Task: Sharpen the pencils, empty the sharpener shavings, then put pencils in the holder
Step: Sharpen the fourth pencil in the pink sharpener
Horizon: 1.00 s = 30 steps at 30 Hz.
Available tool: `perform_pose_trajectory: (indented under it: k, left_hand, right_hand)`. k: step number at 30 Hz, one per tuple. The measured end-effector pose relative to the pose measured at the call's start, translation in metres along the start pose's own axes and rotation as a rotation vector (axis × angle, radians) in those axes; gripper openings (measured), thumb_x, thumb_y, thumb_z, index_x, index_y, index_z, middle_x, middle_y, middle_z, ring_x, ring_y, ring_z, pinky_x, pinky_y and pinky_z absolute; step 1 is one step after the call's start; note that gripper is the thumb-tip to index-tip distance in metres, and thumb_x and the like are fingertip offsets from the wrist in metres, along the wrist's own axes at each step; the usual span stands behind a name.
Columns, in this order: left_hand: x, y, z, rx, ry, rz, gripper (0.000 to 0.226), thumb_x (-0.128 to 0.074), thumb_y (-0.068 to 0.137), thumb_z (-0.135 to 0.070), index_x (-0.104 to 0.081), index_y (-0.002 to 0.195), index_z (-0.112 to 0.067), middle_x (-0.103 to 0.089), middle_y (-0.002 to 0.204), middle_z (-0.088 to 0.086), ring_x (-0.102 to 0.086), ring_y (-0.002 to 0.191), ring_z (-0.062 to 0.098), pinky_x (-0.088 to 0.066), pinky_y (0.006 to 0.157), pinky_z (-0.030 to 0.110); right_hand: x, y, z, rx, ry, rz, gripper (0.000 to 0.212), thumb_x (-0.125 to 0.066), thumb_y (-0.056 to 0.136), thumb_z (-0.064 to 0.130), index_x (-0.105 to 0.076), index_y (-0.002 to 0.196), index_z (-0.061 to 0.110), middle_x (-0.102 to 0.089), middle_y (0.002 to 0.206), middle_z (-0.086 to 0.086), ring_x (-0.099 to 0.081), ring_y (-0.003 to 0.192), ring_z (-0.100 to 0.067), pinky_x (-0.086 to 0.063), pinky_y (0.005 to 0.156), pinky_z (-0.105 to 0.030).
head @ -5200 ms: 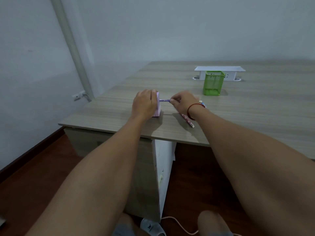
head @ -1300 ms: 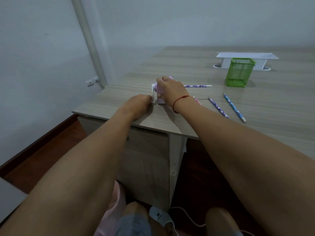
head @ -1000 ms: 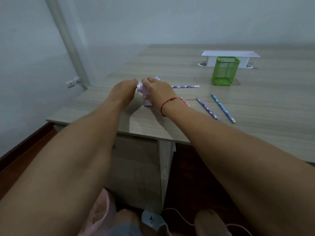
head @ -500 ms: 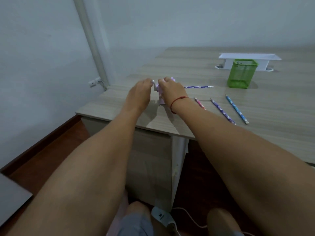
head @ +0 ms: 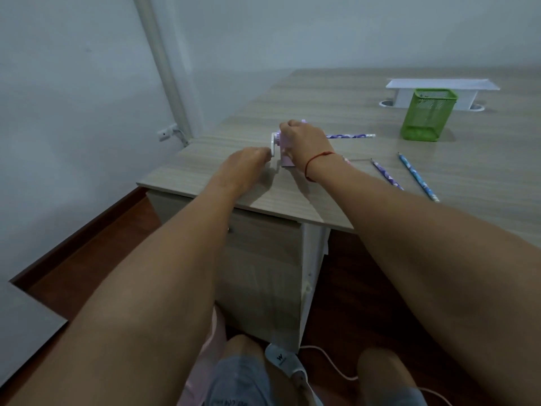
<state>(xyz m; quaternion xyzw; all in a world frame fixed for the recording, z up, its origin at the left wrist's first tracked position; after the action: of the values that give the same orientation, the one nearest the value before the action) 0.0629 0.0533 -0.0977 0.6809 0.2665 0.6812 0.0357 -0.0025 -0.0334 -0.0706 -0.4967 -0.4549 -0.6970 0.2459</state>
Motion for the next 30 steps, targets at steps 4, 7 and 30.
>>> perform_pose_trajectory:
  k: [4,7,30]
  left_hand:
    - [-0.015,0.01,0.004,0.034,-0.008,0.119,0.022,-0.043,0.095,-0.016,-0.062,0.1,-0.007,-0.065,0.101,0.016,-0.061,0.09,0.033,-0.047,0.079,0.039]
    - [-0.023,0.026,0.013,0.063,-0.017,0.177,0.027,-0.041,0.096,-0.02,-0.065,0.103,-0.01,-0.066,0.103,0.015,-0.061,0.093,0.032,-0.05,0.084,0.04]
    - [0.015,0.005,-0.002,0.084,-0.055,-0.193,0.022,-0.041,0.097,-0.011,-0.056,0.113,-0.007,-0.063,0.111,0.016,-0.058,0.104,0.033,-0.042,0.076,0.038]
  right_hand:
    - [0.002,0.002,-0.002,0.031,-0.04,-0.004,0.034,-0.051,0.089,0.014,-0.053,0.123,0.007,-0.054,0.13,-0.012,-0.057,0.113,-0.038,-0.047,0.089,-0.042]
    - [0.0,0.004,-0.003,0.035,-0.061,0.002,0.035,-0.051,0.091,0.015,-0.051,0.125,0.008,-0.054,0.131,-0.011,-0.056,0.116,-0.035,-0.046,0.09,-0.041]
    - [0.001,0.008,0.006,-0.008,-0.08,-0.003,0.03,-0.05,0.093,0.013,-0.054,0.121,0.006,-0.057,0.124,-0.016,-0.055,0.117,-0.037,-0.048,0.092,-0.045]
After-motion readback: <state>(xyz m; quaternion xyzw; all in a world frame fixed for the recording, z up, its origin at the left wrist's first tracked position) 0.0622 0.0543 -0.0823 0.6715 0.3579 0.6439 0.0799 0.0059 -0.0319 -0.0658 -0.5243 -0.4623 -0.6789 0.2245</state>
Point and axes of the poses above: each hand's wrist, its own y-axis towards the middle knuckle, its own x-axis out of the back of the hand, z = x × y, the point moved 7 cm from there along y, towards the middle knuckle
